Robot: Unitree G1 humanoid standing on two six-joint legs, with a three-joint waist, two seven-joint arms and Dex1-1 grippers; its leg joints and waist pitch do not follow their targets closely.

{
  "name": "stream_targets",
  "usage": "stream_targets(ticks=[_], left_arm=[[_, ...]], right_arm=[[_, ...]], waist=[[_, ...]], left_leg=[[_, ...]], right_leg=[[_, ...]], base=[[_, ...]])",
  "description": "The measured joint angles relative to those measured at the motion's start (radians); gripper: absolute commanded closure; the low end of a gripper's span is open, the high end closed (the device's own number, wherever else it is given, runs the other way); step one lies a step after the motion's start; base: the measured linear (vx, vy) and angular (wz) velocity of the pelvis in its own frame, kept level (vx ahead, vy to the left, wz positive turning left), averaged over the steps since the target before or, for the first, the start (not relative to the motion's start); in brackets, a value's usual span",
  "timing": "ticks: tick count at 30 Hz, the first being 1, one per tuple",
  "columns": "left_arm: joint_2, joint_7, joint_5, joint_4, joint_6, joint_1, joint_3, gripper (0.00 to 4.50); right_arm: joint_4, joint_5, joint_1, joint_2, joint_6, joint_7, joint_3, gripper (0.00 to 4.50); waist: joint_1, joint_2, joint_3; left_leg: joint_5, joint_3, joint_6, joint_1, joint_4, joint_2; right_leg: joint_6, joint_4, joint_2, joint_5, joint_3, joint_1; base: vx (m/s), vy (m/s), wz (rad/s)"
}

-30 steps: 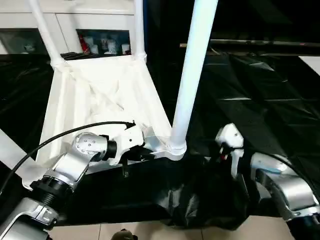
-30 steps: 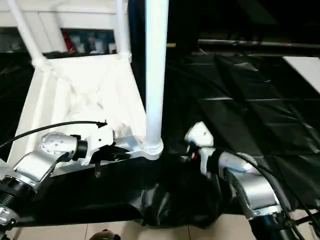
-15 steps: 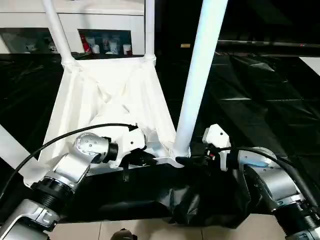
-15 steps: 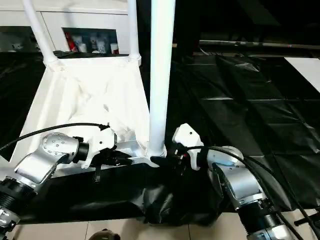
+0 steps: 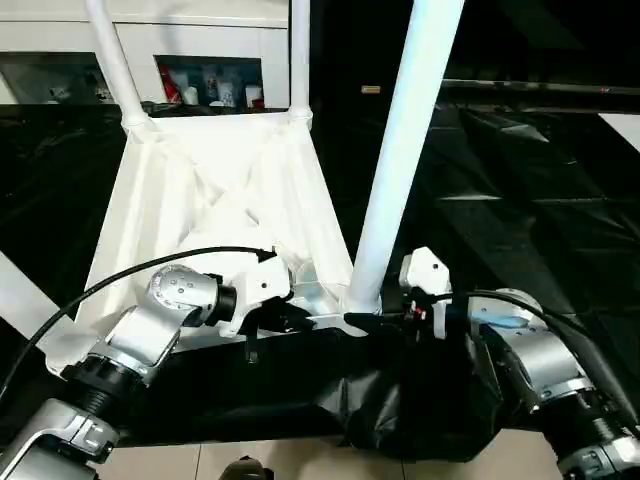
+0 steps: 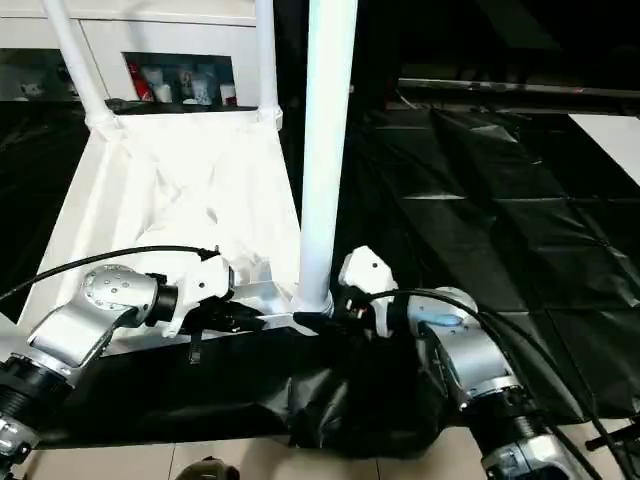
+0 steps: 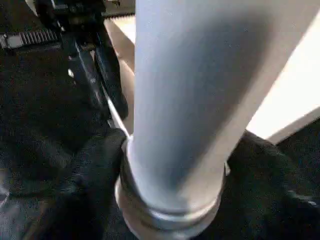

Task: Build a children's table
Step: Rotate leg to tighten

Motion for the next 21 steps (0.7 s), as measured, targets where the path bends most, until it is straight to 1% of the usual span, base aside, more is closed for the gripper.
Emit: stream_targets(ticks=[1,2,3,5,8,21], left_arm=[[0.000,0.000,0.000,0.000,0.000,0.000,0.000,4.50],[0.000,0.000,0.000,0.000,0.000,0.000,0.000,4.50],[0.000,0.000,0.000,0.000,0.000,0.000,0.000,4.50],[0.001,-0.004,0.000,0.000,0.000,0.001,0.000,4.50],[0.002,-0.004,0.000,0.000,0.000,0.001,0.000,4.50],[0.002,-0.003,0.004,-0.001,-0.001,0.006,0.005,4.50]], right_arm=[[0.003,0.001,-0.004,0.003,-0.002,0.006,0.000,1.27],[0.006,0.001,-0.005,0.007,-0.005,0.009,0.000,1.57],[0.007,0.002,-0.005,0.009,-0.009,0.011,0.000,1.66],[0.022,0.003,-0.009,0.010,-0.020,0.018,0.000,1.67],[0.031,0.002,-0.012,0.010,-0.032,0.026,0.000,1.92],[0.061,-0.004,-0.017,0.021,-0.069,0.035,-0.002,1.99]], waist=[[0.000,0.000,0.000],[0.000,0.000,0.000],[0.000,0.000,0.000],[0.000,0.000,0.000],[0.000,0.000,0.000],[-0.002,0.000,0.000]], left_leg=[[0.000,0.000,0.000,0.000,0.000,0.000],[0.000,0.000,0.000,0.000,0.000,0.000],[0.000,0.000,0.000,0.000,0.000,0.000],[0.000,0.000,0.000,0.000,0.000,0.000],[0.000,0.000,0.000,0.000,0.000,0.000],[0.000,0.000,0.000,0.001,-0.001,0.000]], right_leg=[[0.000,0.000,0.000,0.000,0.000,0.000],[0.000,0.000,0.000,0.000,0.000,0.000],[0.000,0.000,0.000,0.000,0.000,0.000],[0.000,0.000,0.000,0.000,0.000,0.000],[0.000,0.000,0.000,0.000,0.000,0.000],[0.000,0.000,0.000,0.000,0.000,0.000]], base=[[0.000,0.000,0.00],[0.000,0.000,0.00],[0.000,0.000,0.00],[0.000,0.000,0.00],[0.000,0.000,0.00],[0.000,0.000,0.00]])
